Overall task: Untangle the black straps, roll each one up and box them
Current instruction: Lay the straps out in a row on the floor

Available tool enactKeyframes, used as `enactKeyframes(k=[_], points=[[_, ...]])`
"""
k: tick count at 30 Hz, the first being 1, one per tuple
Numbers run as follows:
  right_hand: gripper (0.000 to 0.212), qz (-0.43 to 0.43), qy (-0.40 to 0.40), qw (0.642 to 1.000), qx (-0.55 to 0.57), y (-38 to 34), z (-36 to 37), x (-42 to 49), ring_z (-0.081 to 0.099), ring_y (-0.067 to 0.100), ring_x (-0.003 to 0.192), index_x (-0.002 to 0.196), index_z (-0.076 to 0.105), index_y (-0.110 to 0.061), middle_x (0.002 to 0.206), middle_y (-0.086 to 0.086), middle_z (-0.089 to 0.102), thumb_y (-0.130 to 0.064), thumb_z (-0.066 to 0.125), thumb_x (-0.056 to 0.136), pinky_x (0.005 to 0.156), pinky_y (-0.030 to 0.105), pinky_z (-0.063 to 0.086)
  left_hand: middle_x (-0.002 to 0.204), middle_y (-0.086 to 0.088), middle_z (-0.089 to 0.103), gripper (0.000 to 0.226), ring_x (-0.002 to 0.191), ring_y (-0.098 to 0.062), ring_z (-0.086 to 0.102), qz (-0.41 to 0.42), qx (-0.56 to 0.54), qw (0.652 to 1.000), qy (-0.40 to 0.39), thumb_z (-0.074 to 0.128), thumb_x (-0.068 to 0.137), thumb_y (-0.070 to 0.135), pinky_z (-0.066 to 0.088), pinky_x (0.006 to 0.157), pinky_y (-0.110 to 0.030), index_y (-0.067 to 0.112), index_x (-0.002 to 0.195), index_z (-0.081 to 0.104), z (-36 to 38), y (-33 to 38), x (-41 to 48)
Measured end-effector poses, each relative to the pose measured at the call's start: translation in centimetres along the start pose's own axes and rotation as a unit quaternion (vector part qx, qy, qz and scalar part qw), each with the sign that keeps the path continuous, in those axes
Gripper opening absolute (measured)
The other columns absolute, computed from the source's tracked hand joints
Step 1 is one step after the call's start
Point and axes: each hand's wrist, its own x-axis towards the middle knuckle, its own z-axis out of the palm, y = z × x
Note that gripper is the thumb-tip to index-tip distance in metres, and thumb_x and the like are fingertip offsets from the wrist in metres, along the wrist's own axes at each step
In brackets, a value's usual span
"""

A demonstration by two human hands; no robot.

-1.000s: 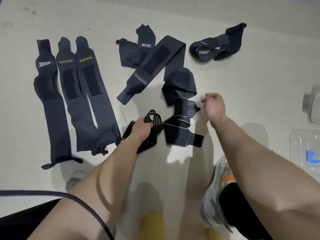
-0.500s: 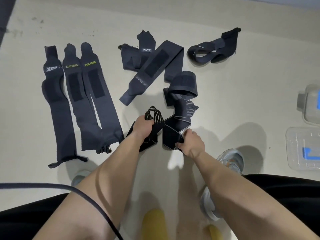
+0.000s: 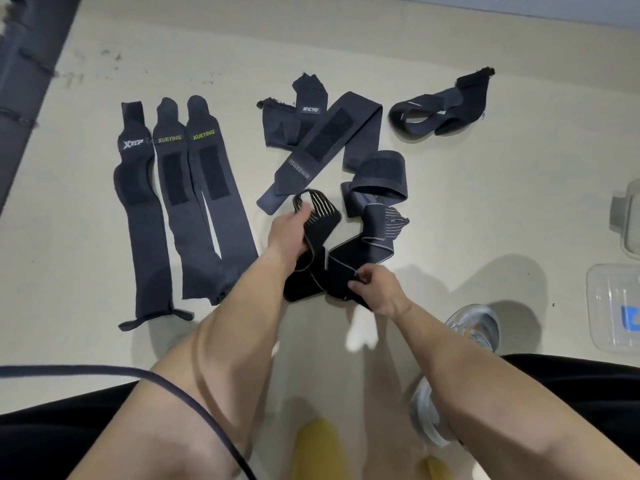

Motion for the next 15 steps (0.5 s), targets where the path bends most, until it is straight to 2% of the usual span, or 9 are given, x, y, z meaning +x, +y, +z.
enactKeyframes(k=[2,3,5,7,8,10,11,13,15], points=[[0.01,-0.012,0.029,0.992,0.121,-2.1,-1.6,0.5,0.06,0.015,0.071,0.079,0.068,-0.018,0.073,-0.005,0.066,-0.02,0.073,0.088,0.073,0.032,0.05,0.132,-0.007,0.067,0.038,0.125,-0.022,0.062,-0.003,-0.119,0.991,-0.058,0.044,0.106,0.046,0.045,0.111,-0.038,0.019,0.122,0.065,-0.5,1.2,0.1],[0.007,-0.011,0.042,0.982,0.184,-3.1,-2.6,0.8,0.059,0.013,0.069,0.083,0.072,-0.015,0.072,-0.004,0.066,-0.017,0.073,0.089,0.071,0.031,0.049,0.139,-0.001,0.062,0.031,0.131,-0.019,0.054,0.002,-0.11,0.992,-0.063,0.04,0.107,0.046,0.038,0.113,-0.036,0.028,0.117,0.063,-1.0,1.5,0.3],[0.014,0.004,0.072,0.959,0.276,-4.9,-4.6,1.1,0.056,0.012,0.063,0.102,0.071,-0.003,0.071,-0.001,0.062,-0.012,0.073,0.091,0.059,0.026,0.048,0.129,0.007,0.058,0.013,0.123,-0.019,0.052,0.057,0.099,0.993,0.04,0.046,0.105,0.037,0.037,0.103,-0.033,0.035,0.108,0.058,-2.2,0.8,0.8],[0.02,0.016,0.073,0.944,0.323,-6.1,-6.3,1.1,0.051,0.014,0.055,0.108,0.063,-0.005,0.069,0.003,0.056,-0.01,0.072,0.091,0.044,0.022,0.042,0.116,0.008,0.062,0.02,0.107,-0.021,0.059,0.115,0.333,0.919,0.176,0.053,0.096,0.025,0.046,0.089,-0.034,0.031,0.115,0.058,-4.2,-1.3,1.0],[0.019,0.018,0.064,0.942,0.33,-6.3,-6.7,1.2,0.048,0.015,0.052,0.107,0.058,-0.008,0.069,0.005,0.052,-0.008,0.071,0.092,0.04,0.021,0.039,0.11,0.007,0.065,0.021,0.1,-0.022,0.061,0.123,0.391,0.891,0.192,0.053,0.092,0.021,0.049,0.082,-0.034,0.03,0.11,0.059,-4.9,-2.6,0.9],[0.013,0.006,0.037,0.947,0.32,-6.4,-7.1,1.4,0.043,0.014,0.05,0.105,0.056,-0.011,0.067,0.006,0.045,-0.007,0.064,0.096,0.039,0.02,0.035,0.097,0.006,0.064,0.014,0.094,-0.023,0.06,0.145,0.487,0.847,0.155,0.054,0.088,0.021,0.05,0.076,-0.035,0.029,0.098,0.061,-5.6,-5.2,1.0],[0.009,0.001,0.024,0.95,0.311,-6.3,-7.1,1.5,0.043,0.013,0.051,0.106,0.057,-0.011,0.064,0.004,0.044,-0.006,0.06,0.098,0.042,0.021,0.036,0.096,0.005,0.062,0.013,0.096,-0.022,0.057,0.182,0.538,0.814,0.125,0.055,0.087,0.022,0.049,0.077,-0.036,0.027,0.095,0.063,-5.5,-6.3,1.0],[0.01,0.005,0.011,0.955,0.298,-6.2,-6.9,1.8,0.045,0.009,0.052,0.104,0.063,-0.012,0.056,-0.005,0.047,-0.006,0.055,0.1,0.048,0.023,0.042,0.103,0.002,0.061,0.016,0.104,-0.024,0.054,0.279,0.619,0.731,0.06,0.059,0.086,0.028,0.044,0.083,-0.035,0.024,0.098,0.069,-4.5,-7.4,1.5],[0.016,0.018,0.009,0.953,0.303,-6.1,-6.8,2.1,0.053,0.009,0.058,0.102,0.069,-0.013,0.06,-0.008,0.056,-0.007,0.054,0.1,0.048,0.024,0.048,0.115,0.004,0.06,0.03,0.115,-0.022,0.052,0.31,0.68,0.664,-0.017,0.06,0.085,0.041,0.037,0.095,-0.035,0.026,0.111,0.067,-2.6,-7.8,1.9]])
